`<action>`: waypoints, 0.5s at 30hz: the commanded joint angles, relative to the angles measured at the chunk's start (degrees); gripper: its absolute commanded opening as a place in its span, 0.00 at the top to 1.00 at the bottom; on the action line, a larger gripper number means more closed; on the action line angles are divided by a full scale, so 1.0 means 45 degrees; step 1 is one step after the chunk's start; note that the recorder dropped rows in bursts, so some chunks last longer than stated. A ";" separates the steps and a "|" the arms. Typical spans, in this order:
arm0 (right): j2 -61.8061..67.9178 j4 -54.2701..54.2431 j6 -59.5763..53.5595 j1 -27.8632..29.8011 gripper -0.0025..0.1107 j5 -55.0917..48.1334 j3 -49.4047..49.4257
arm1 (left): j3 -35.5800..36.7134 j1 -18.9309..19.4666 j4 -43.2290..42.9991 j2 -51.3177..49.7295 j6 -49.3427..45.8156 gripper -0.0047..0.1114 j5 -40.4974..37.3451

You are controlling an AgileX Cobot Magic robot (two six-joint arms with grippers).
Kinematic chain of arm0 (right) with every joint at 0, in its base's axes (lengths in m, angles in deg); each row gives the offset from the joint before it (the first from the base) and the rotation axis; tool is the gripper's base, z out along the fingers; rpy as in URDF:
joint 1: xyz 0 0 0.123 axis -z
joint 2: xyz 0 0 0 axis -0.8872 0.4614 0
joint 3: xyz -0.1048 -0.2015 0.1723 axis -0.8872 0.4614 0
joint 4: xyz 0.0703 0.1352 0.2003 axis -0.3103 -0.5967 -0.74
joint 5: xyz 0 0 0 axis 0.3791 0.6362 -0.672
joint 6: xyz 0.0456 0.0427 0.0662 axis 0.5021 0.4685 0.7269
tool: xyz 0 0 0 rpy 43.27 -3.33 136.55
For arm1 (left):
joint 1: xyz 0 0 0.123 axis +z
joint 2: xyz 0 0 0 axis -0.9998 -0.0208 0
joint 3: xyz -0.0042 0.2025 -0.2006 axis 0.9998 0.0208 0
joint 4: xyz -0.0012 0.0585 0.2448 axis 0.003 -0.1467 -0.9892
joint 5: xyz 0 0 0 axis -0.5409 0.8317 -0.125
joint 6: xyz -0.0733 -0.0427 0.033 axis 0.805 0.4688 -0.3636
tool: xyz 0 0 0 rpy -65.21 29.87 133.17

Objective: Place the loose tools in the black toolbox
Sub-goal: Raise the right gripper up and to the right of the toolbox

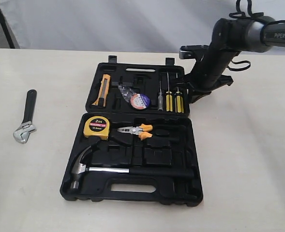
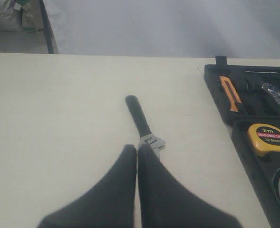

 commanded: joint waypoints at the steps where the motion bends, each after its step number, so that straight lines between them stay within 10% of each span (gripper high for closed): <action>1: 0.0084 -0.0662 -0.0449 0.0046 0.97 0.0565 -0.0084 | 0.0119 0.0042 0.0173 0.0101 0.0131 0.95 0.0216; 10: -0.1078 -0.0668 0.0096 0.0165 0.97 -0.1039 -0.1034 | 0.0119 0.0042 0.0173 0.0101 0.0131 0.95 0.0216; 15: -0.1407 -0.0633 0.0478 -0.1785 0.97 -0.3045 -0.2715 | 0.0119 0.0042 0.0173 0.0101 0.0131 0.95 0.0216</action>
